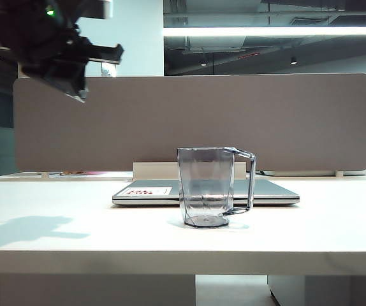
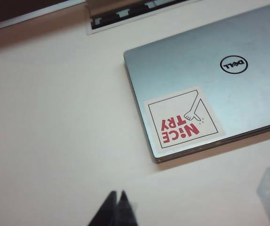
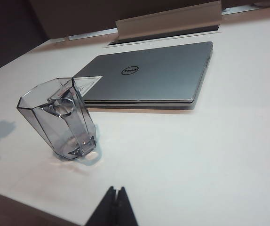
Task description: Pick up the water cup and place it on the side of the laptop close to you.
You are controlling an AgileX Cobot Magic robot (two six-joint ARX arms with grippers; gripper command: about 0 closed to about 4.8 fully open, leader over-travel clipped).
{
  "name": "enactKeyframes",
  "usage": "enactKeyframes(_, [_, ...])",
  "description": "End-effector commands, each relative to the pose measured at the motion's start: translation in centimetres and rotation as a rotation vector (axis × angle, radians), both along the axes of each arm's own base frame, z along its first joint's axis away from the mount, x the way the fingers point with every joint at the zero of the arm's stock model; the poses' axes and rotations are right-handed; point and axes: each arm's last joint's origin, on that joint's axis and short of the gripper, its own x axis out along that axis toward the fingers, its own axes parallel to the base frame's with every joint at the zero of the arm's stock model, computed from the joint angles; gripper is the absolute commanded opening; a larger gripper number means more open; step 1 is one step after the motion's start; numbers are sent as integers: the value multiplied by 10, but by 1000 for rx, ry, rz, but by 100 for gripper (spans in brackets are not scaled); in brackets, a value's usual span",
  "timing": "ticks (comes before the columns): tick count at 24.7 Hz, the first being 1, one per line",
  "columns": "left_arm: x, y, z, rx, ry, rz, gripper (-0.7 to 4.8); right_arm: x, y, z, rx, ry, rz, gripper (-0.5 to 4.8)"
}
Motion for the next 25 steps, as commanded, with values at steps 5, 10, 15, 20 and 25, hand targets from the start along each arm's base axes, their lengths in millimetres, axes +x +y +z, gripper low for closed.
enactKeyframes(5, [-14,14,-7,-83,-114,1,-6,0,0,0,-1,-14,-4,-5])
enactKeyframes(10, [-23,20,-20,-104,-116,10,-6,0,0,0,-1,-14,-4,-6])
enactKeyframes(15, [-39,43,-34,-156,-174,68,-6,1,0,0,-2,-14,-8,-6])
enactKeyframes(20, [-59,71,-46,-196,-258,142,-6,1,-1,0,-6,-14,-38,-6])
enactKeyframes(25, [-85,105,-59,-316,-336,132,-6,1,-1,0,-6,-14,-42,-6])
